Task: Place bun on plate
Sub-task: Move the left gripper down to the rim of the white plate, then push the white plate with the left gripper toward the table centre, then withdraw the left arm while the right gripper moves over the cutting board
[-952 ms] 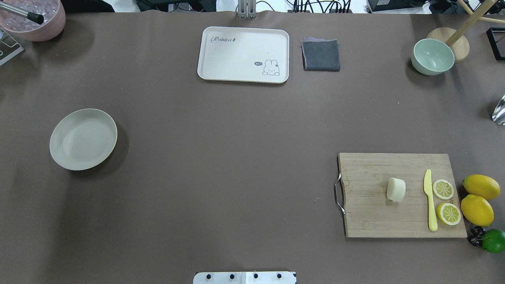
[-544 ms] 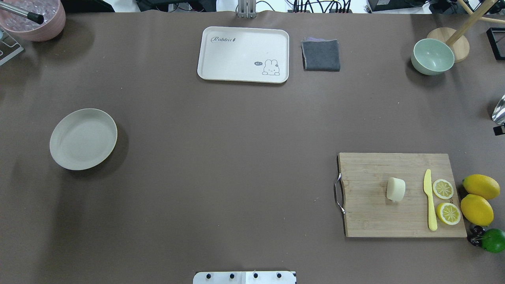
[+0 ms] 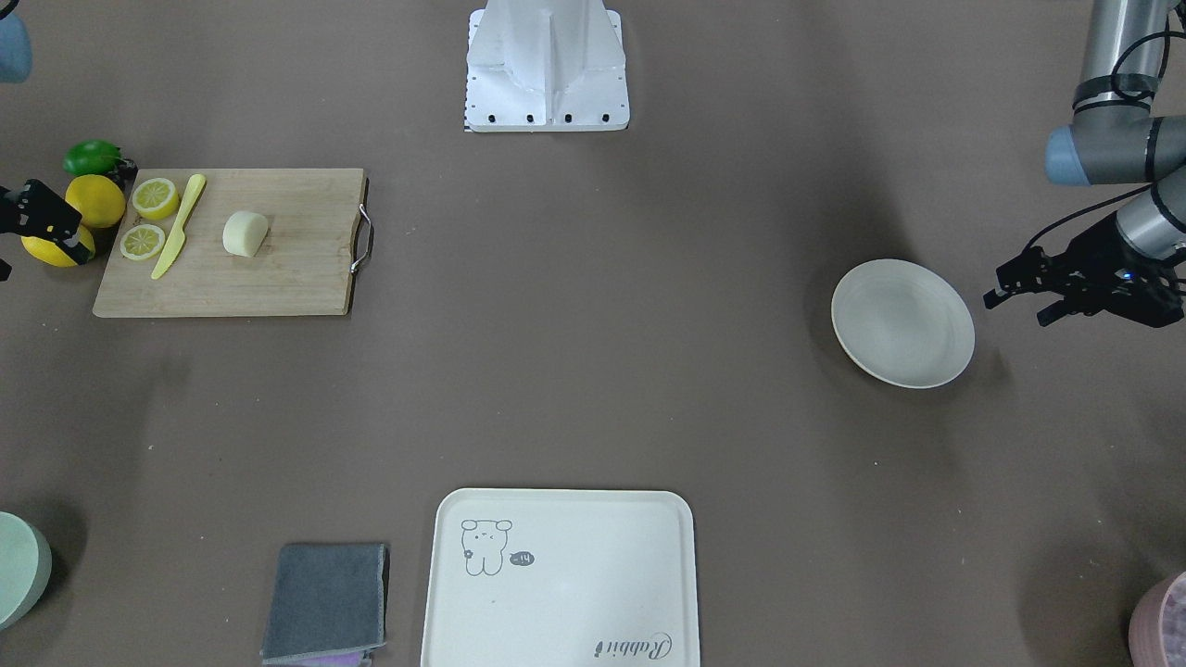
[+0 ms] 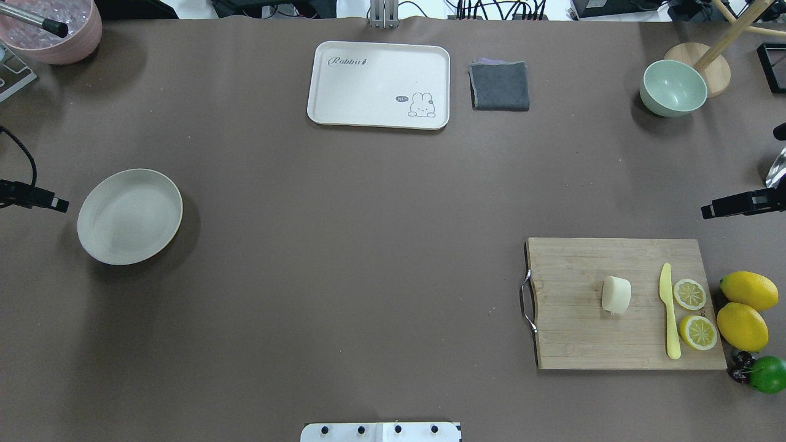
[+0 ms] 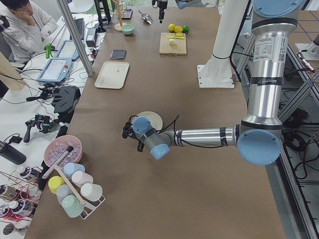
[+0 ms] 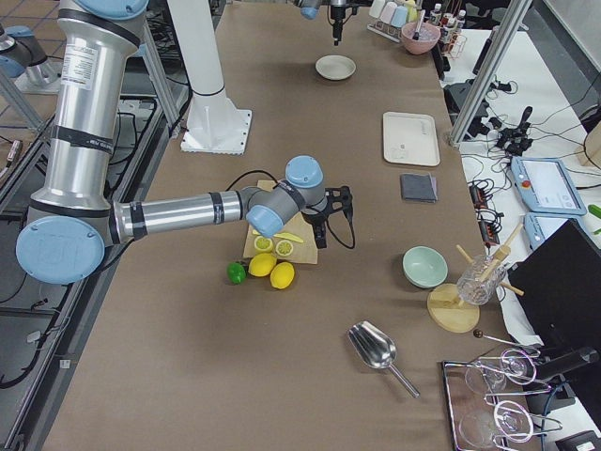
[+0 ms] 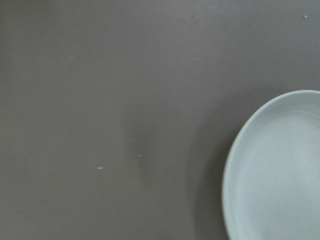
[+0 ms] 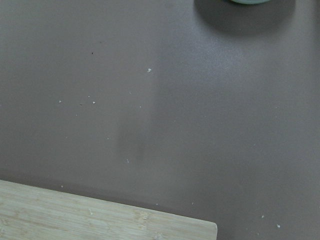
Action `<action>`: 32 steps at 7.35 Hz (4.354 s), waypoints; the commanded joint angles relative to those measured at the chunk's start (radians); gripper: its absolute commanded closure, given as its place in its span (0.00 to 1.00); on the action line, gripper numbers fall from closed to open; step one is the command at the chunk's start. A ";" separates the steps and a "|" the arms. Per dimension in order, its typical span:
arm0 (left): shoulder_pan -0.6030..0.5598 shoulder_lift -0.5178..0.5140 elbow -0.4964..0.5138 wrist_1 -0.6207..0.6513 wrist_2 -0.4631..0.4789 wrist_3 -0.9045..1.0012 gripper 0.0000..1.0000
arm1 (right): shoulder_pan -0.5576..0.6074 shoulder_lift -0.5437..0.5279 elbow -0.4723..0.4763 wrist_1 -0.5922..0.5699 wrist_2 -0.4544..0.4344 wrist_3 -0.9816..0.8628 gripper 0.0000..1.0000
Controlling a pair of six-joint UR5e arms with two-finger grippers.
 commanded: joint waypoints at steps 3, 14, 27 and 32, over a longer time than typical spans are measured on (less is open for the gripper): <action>0.050 -0.038 0.051 -0.074 0.027 -0.053 0.17 | -0.001 0.001 0.001 0.001 -0.002 0.002 0.00; 0.089 -0.215 -0.047 -0.072 0.022 -0.492 1.00 | -0.001 0.001 0.001 0.001 -0.005 0.002 0.00; 0.611 -0.484 -0.199 0.300 0.526 -0.645 0.03 | -0.018 0.016 0.003 -0.002 -0.006 0.059 0.00; 0.248 -0.367 -0.363 0.536 0.281 -0.408 0.01 | -0.237 0.155 0.059 -0.111 -0.155 0.352 0.00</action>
